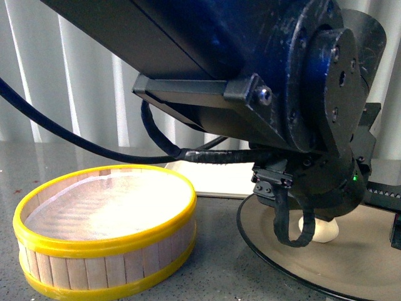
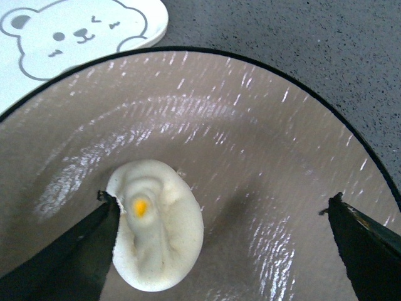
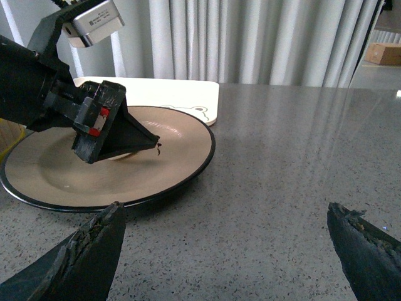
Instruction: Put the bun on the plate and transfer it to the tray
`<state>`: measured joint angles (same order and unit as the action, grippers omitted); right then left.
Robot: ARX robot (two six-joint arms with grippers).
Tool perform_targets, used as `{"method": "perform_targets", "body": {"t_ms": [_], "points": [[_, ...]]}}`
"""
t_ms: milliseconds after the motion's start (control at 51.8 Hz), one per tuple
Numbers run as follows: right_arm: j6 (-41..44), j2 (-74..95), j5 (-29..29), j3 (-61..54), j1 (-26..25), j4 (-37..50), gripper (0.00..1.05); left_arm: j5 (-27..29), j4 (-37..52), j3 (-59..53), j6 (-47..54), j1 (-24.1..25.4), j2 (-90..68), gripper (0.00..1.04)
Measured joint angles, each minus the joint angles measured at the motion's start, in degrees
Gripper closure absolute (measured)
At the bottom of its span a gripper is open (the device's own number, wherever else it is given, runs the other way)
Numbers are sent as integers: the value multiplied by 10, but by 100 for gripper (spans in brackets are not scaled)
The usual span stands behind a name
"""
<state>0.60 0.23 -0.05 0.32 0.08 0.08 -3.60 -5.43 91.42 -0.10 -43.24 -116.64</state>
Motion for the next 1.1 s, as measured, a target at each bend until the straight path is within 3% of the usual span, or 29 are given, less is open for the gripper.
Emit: {"method": "perform_targets", "body": {"t_ms": [502,831,908,947,1005,1101], "points": [[0,0,0,0,0,0,9,4,19,8,-41,40,23,7],[0,0,0,0,0,0,9,111,28,16,-153,202,88,7],[0,0,0,0,0,0,9,118,30,14,-158,215,93,7],[0,0,-1,0,0,0,9,150,68,-6,-142,213,101,11],[0,0,0,0,0,0,9,223,193,-82,-89,210,127,21],[0,0,2,0,0,0,9,227,323,-205,-45,216,183,35]]}}
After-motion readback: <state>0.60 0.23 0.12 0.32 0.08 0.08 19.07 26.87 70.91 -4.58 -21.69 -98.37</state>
